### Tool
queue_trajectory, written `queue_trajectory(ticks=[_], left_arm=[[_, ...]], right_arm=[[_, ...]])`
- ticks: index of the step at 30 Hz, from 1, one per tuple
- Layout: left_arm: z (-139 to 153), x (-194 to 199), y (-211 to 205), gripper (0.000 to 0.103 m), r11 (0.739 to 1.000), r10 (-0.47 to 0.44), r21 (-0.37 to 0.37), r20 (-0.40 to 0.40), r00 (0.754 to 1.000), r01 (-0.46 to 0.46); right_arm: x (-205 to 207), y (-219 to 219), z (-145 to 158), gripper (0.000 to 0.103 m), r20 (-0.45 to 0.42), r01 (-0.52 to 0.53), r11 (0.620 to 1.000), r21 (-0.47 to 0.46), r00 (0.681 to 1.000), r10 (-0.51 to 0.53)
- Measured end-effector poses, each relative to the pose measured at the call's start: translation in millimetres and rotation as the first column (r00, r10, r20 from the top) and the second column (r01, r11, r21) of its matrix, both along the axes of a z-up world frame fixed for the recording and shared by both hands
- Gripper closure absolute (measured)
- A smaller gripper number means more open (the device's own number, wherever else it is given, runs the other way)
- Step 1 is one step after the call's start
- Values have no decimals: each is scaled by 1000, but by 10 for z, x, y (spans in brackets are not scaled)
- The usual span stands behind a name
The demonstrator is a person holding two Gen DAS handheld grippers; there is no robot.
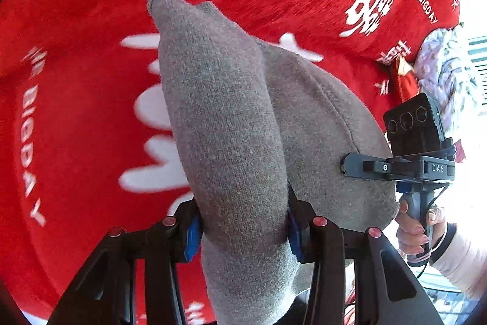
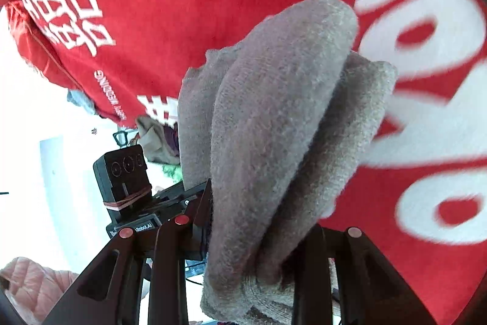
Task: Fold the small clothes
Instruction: 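Grasp the folded grey sweater with the right tool while the left tool grips it too, lifting, then open the left tool while the right tool lowers the sweater onto the cloth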
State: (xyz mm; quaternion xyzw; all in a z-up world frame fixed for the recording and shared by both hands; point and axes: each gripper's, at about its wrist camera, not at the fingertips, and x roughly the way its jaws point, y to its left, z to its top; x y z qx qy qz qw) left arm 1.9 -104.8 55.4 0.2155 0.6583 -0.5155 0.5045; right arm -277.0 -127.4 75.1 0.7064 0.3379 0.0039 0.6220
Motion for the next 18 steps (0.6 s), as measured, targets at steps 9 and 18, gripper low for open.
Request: queue_trajectory(ticks=[9,18], left_arm=[[-528,201,808,56,988,40,146,135,990,-60],[-508,451,1184,56,974,110,155,303,947,-163]], right_arm=[[189,605,-416,67,-213,-71,997,0,975,69],[-96,381,-178,78,-458,-57,972,-226,887,-54]])
